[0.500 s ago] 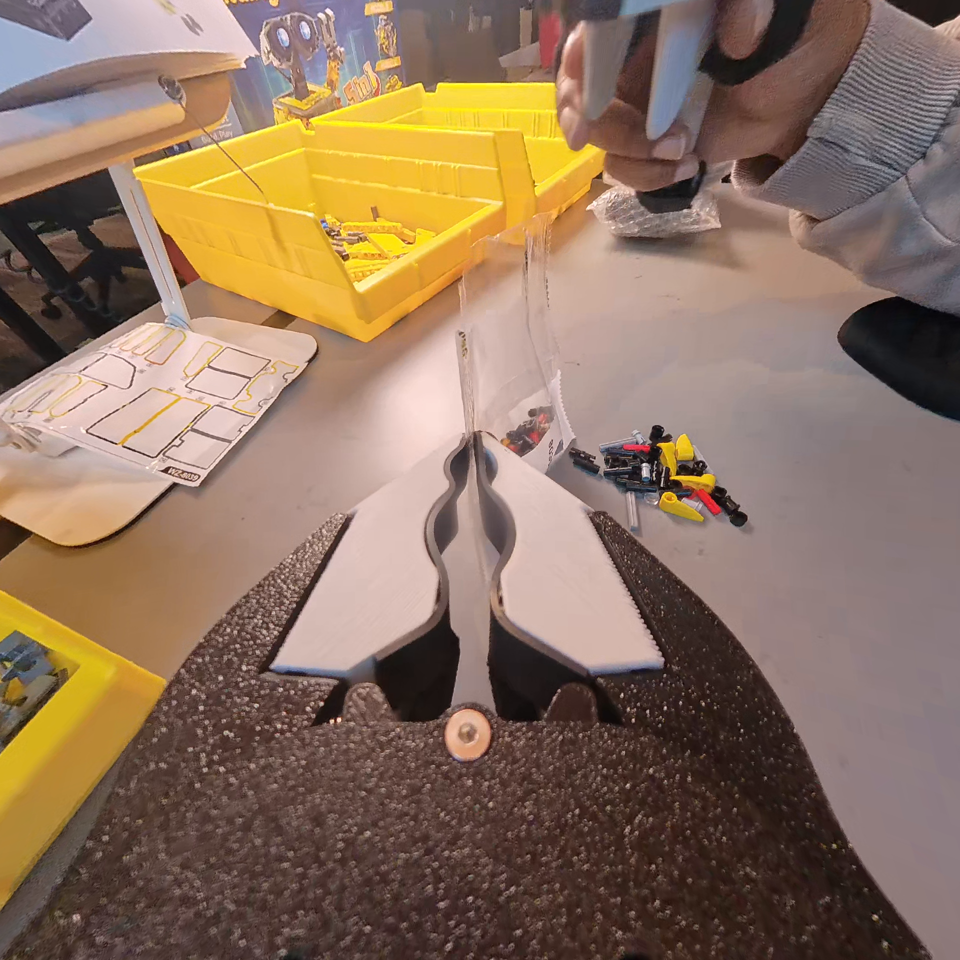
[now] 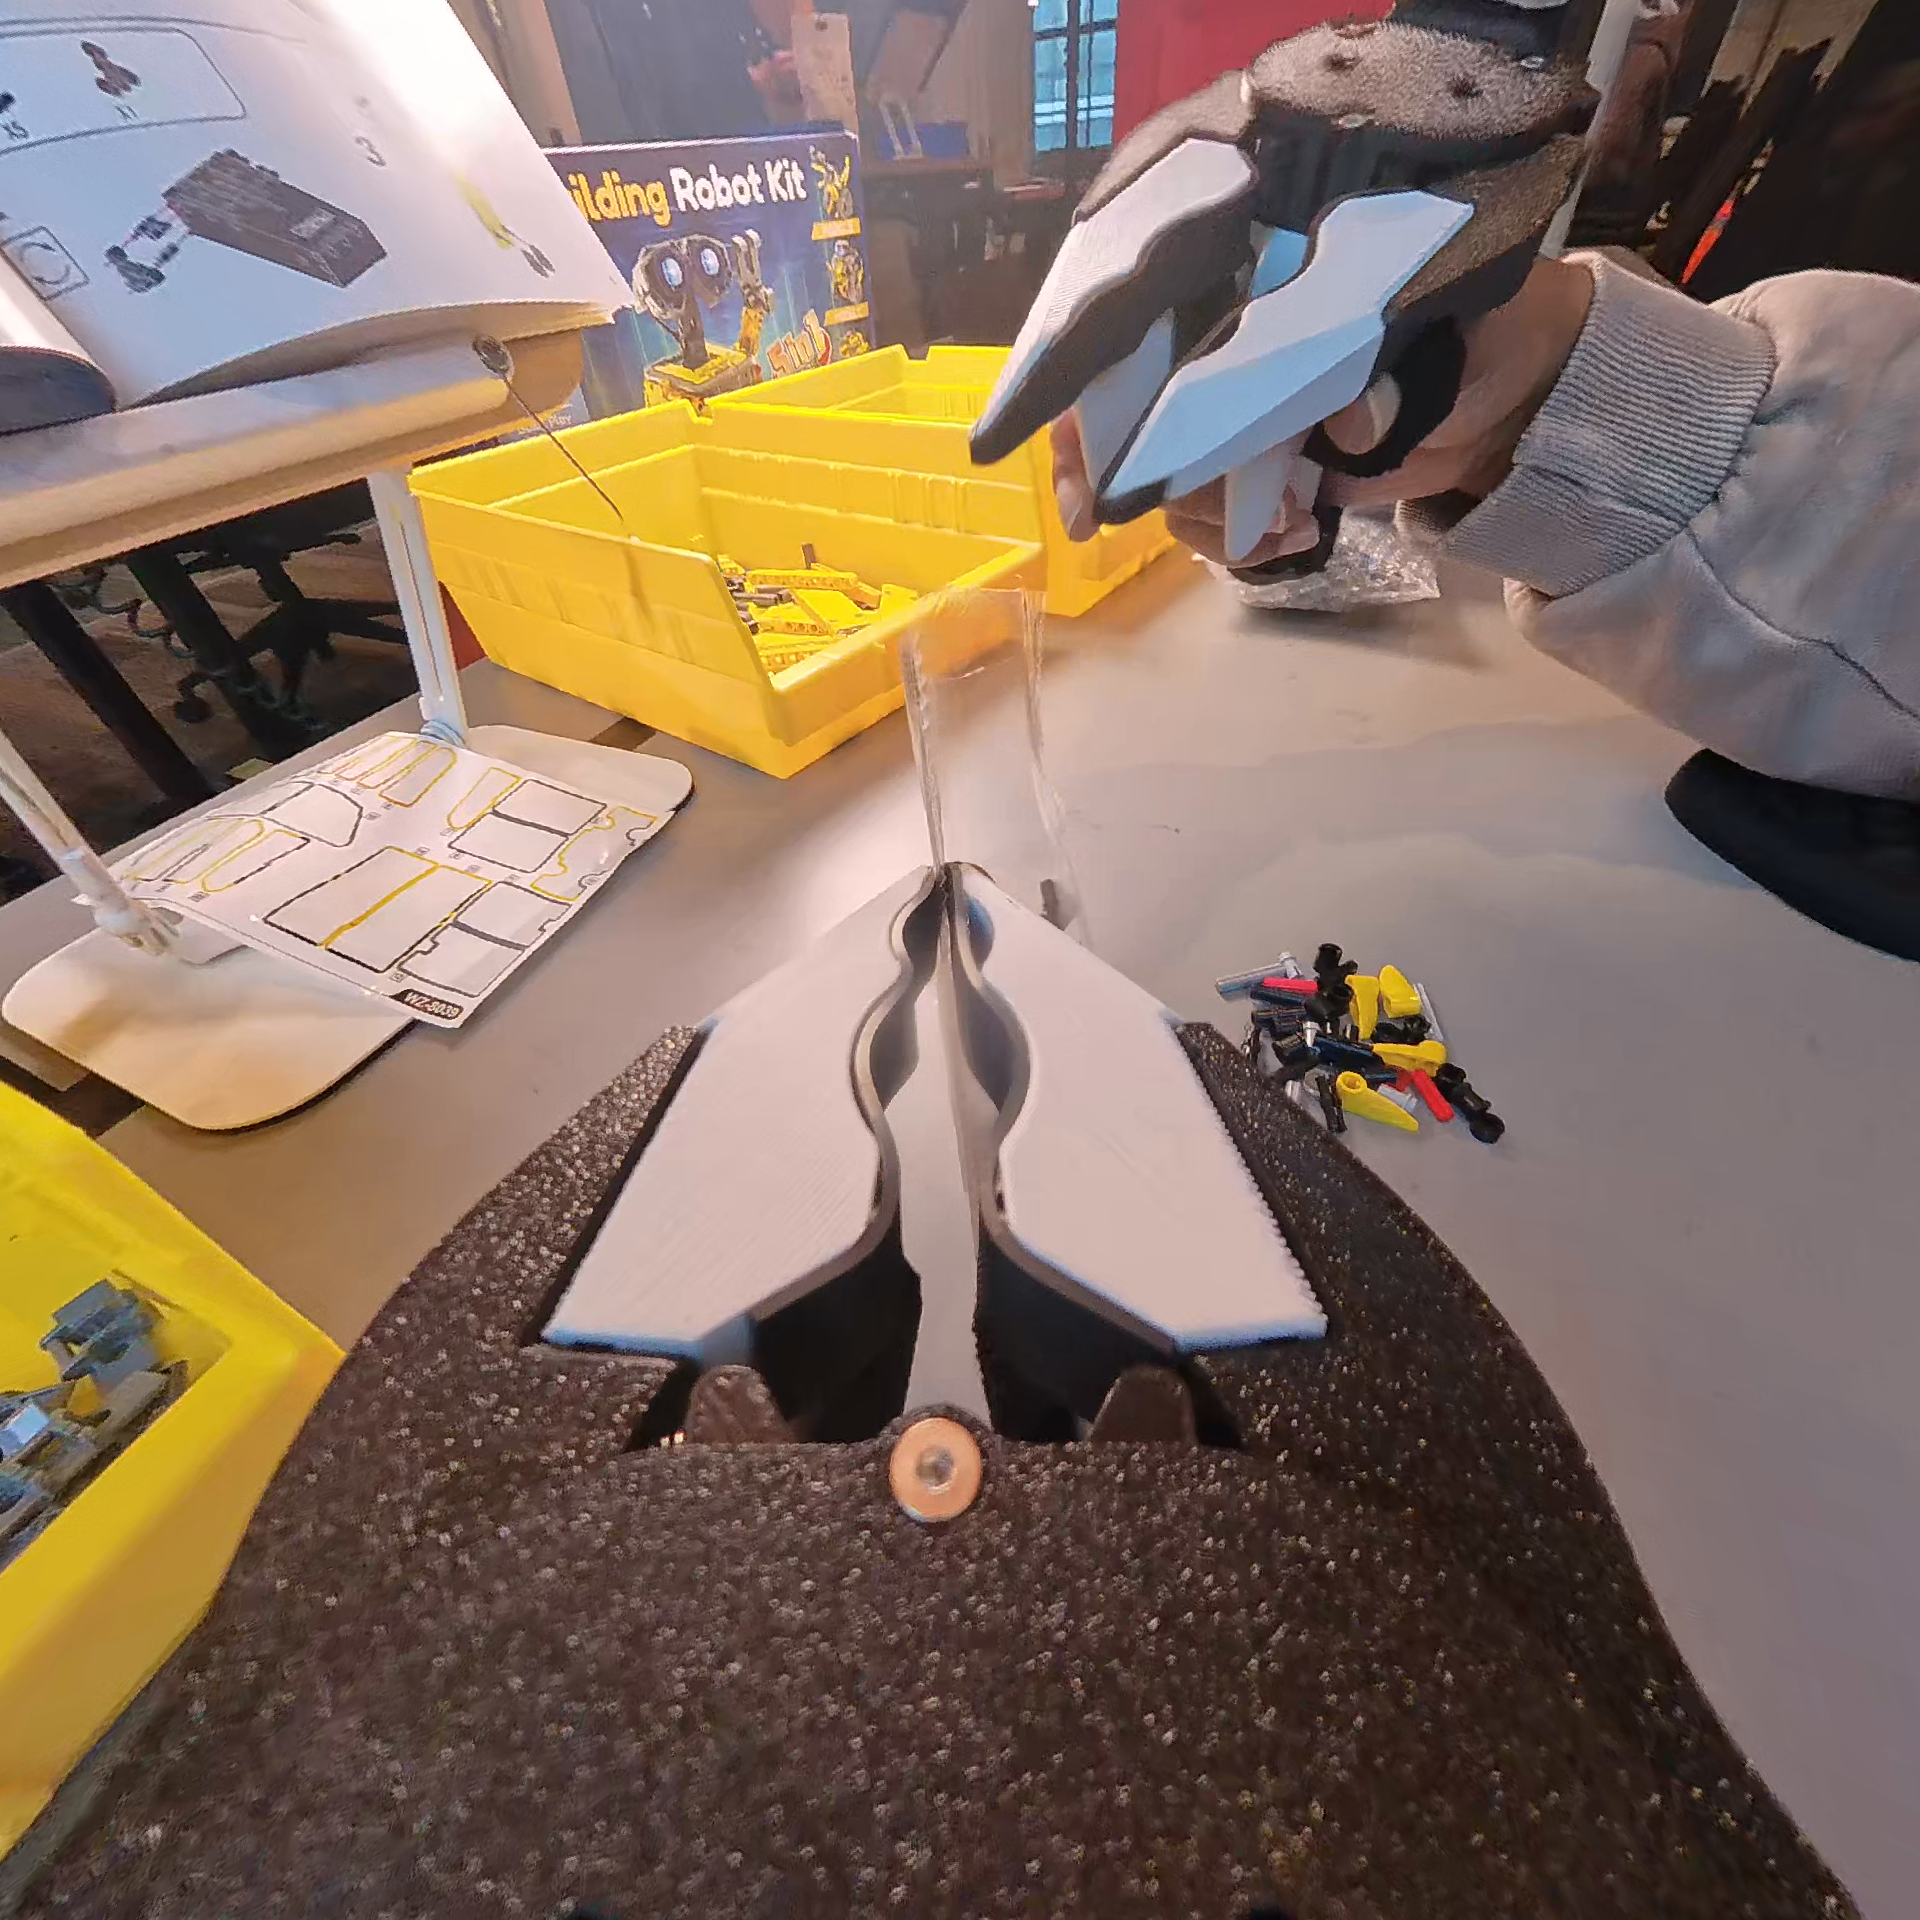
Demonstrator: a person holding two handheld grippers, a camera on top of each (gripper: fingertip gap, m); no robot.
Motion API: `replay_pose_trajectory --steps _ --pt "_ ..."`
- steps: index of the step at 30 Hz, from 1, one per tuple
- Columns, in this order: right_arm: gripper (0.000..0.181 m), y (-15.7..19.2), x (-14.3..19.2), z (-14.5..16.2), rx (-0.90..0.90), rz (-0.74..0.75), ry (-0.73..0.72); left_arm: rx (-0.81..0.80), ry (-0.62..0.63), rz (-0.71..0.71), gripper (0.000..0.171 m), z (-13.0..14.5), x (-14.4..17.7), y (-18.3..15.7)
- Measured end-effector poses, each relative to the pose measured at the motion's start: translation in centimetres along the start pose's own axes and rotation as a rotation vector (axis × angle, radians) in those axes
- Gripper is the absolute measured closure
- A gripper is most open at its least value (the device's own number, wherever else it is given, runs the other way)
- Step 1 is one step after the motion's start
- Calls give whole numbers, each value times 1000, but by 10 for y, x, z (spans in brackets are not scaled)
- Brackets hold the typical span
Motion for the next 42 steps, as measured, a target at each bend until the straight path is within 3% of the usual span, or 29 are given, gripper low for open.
replay_pose_trajectory --steps 3,7,9,11,12,18,21,26,29,33,35,37,42 --pt "143 -9 17 2 -57 34 -48 3 -32 -20 171 -1 1 2" --pt "134 -19 14 33 -110 48 30 -39 -46 -17 171 2 1 1" --pt "144 -19 5 49 -141 15 46 -55 -15 -9 171 7 0 1" --pt "173 -14 -2 54 -142 -25 35 -67 31 19 171 11 -1 -1" --pt "180 -12 -4 54 -125 -33 35 -72 56 43 171 12 -1 -2" --pt "181 2 -7 47 -31 -106 53 -137 269 145 163 29 6 -3" --pt "181 4 -8 48 -49 -119 36 -125 283 136 171 31 4 -1" --pt "181 9 -18 44 -19 -102 44 -137 300 106 171 30 -4 -7" --pt "161 4 -4 26 -27 -51 -45 -88 299 77 171 29 -2 0" --pt "160 16 13 -3 42 -81 -104 -76 300 36 171 30 1 8" --pt "166 35 5 -7 79 -186 -27 -74 304 17 171 30 0 10" --pt "166 55 -18 4 69 -311 147 -70 307 2 171 30 -1 10" --pt "155 75 -83 57 42 -319 495 -55 311 -9 171 30 0 11"
Point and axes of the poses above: each gripper's, where its closed fingertips meet, x back along the fingers, z out of its underside, y = z × x across the jaws, the point moved 9 cm from there along x, back along the fingers, and after that the axes turned 6 degrees about -z, right-handed, at the moved point
